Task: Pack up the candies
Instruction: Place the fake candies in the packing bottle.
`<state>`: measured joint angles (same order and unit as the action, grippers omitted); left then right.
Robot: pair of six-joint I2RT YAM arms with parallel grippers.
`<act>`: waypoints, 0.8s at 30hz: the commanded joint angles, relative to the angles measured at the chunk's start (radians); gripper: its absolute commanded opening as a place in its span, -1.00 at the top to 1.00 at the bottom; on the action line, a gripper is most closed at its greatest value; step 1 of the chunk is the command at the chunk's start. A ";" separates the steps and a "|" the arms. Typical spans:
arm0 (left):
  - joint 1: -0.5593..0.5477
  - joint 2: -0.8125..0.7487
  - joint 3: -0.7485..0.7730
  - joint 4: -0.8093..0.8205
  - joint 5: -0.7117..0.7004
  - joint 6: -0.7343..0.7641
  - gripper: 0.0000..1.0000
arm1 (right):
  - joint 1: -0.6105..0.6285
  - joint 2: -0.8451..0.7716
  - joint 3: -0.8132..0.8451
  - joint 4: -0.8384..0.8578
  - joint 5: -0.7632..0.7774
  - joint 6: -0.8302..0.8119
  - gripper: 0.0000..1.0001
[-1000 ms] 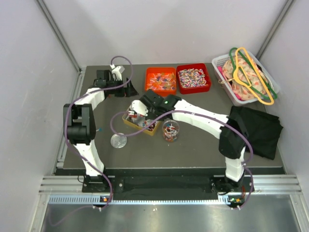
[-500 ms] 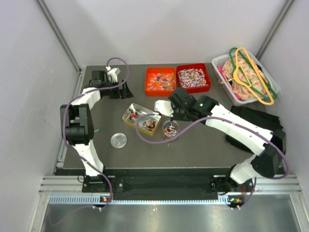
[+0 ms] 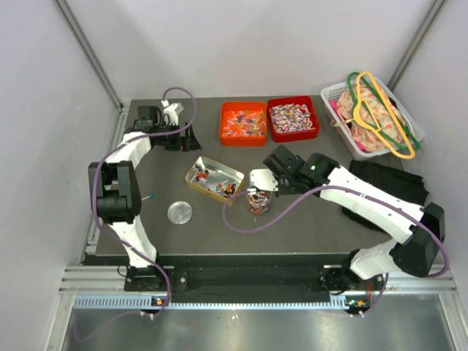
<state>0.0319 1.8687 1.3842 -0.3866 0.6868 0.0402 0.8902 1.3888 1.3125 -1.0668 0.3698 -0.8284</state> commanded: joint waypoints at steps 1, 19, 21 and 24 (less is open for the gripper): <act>0.003 -0.063 0.027 -0.012 0.003 0.024 -0.98 | 0.026 -0.022 -0.007 -0.004 0.075 -0.031 1.00; 0.017 -0.075 -0.002 0.011 0.019 0.024 -0.98 | 0.121 0.010 -0.053 -0.045 0.225 -0.081 1.00; 0.020 -0.078 -0.004 0.011 0.020 0.024 -0.98 | 0.130 0.013 -0.056 -0.051 0.254 -0.089 1.00; 0.022 -0.082 -0.008 0.014 0.023 0.023 -0.98 | 0.139 0.016 -0.070 -0.044 0.305 -0.110 1.00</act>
<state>0.0456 1.8542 1.3819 -0.3969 0.6884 0.0521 1.0061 1.4044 1.2510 -1.1164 0.5762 -0.9047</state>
